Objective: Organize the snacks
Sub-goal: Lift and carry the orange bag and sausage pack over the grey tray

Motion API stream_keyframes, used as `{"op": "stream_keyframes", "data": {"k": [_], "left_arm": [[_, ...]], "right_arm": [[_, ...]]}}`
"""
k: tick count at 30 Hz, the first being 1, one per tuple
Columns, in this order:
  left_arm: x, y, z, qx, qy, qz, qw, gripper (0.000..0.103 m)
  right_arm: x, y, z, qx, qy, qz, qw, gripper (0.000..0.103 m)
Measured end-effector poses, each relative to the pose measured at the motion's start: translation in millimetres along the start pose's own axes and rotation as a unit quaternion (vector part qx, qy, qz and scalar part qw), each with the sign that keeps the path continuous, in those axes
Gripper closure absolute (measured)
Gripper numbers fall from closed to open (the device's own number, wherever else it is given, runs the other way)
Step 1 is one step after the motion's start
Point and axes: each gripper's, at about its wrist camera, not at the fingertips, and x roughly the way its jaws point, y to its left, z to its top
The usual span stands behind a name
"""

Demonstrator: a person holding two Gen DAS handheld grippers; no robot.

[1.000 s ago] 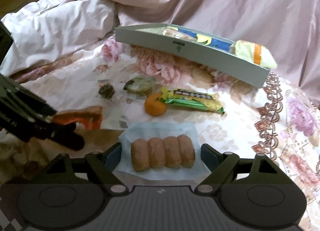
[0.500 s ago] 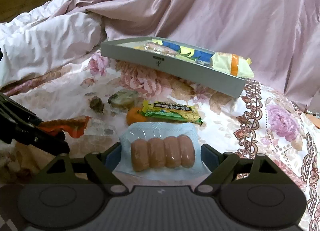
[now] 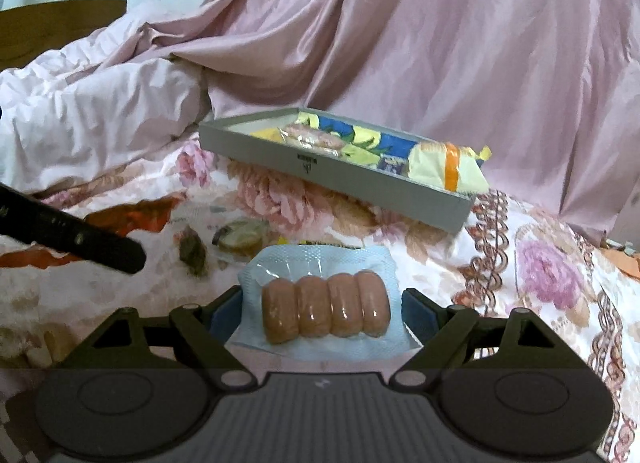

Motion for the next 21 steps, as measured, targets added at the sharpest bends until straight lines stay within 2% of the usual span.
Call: {"op": "stream_keyframes", "data": {"k": [10,16,21], "left_arm": [[12.1,8.2,62.7,-0.005,-0.059,0.042,0.9973,0.041],[35.2,12.0,105.5,0.004,-0.093,0.086,0.9919,0.04],[58.2,21.1,137.8,-0.017,-0.119,0.098,0.9879,0.04]], "right_arm": [[18.4,-4.6,37.9,0.002,-0.031,0.033,0.999,0.016],[31.4,-11.2,79.1,-0.066,-0.039,0.042,0.996,0.016],[49.3,-19.9,117.8,-0.087,-0.032,0.05,0.994,0.016]]}}
